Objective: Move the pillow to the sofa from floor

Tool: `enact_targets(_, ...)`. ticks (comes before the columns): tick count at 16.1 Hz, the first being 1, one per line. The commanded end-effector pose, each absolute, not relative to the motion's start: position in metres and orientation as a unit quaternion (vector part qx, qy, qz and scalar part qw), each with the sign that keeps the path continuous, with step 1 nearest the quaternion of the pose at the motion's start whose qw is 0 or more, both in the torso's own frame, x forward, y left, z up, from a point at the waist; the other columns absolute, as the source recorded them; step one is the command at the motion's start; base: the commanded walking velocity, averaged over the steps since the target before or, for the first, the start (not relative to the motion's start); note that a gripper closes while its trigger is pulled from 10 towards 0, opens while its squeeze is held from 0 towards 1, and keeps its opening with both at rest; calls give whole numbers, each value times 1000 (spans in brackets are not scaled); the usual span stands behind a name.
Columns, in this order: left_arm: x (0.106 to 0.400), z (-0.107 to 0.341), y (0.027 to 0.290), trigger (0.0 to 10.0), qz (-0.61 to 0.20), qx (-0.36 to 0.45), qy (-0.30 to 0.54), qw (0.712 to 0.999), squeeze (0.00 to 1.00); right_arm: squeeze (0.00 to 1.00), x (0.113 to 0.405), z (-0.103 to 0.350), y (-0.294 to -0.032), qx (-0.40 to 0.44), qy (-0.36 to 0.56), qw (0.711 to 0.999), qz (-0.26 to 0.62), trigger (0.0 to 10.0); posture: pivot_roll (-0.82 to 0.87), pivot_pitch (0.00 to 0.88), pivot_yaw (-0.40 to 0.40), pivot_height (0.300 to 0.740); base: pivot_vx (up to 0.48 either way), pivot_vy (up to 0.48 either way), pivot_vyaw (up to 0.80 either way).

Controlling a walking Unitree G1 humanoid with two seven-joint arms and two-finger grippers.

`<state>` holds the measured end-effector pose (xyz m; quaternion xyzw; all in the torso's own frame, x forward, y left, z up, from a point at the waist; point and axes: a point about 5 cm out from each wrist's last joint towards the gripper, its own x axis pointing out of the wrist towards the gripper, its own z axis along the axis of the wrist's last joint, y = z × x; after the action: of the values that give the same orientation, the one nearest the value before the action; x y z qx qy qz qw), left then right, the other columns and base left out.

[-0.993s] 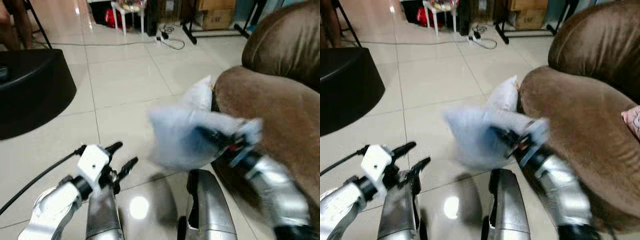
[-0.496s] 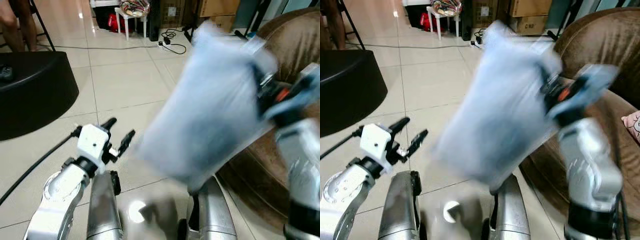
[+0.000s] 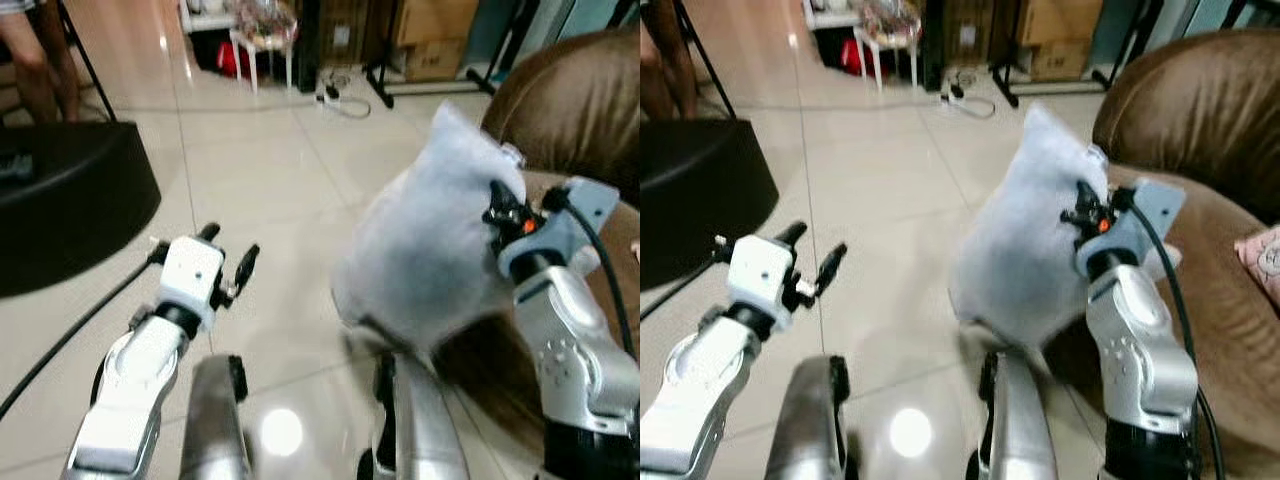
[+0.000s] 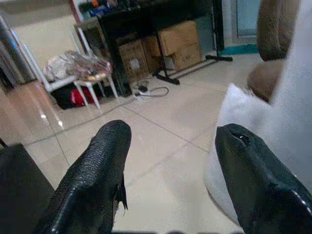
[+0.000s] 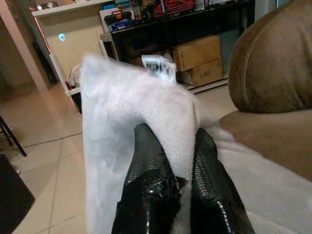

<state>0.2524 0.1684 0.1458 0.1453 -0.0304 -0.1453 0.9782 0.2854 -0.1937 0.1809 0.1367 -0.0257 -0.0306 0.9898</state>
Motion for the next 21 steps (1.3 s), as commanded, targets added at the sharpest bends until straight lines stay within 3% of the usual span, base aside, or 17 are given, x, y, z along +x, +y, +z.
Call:
enact_targets(1,255,149,170,10000,-134,152,-37,979,0,0,286,192,-193,128,-55,990,-30,10000,23,0,-38,558,0,0,0)
enact_targets(14,263,148,167,10000,-133,164,-41,977,0,0,292,237,-215,180,-154,969,-77,10000,12,0,-23,688,0,0,0)
enact_targets(21,266,150,163,10000,-133,165,-48,976,0,0,287,205,-214,168,-99,976,-101,10000,7,0,-17,740,0,0,0)
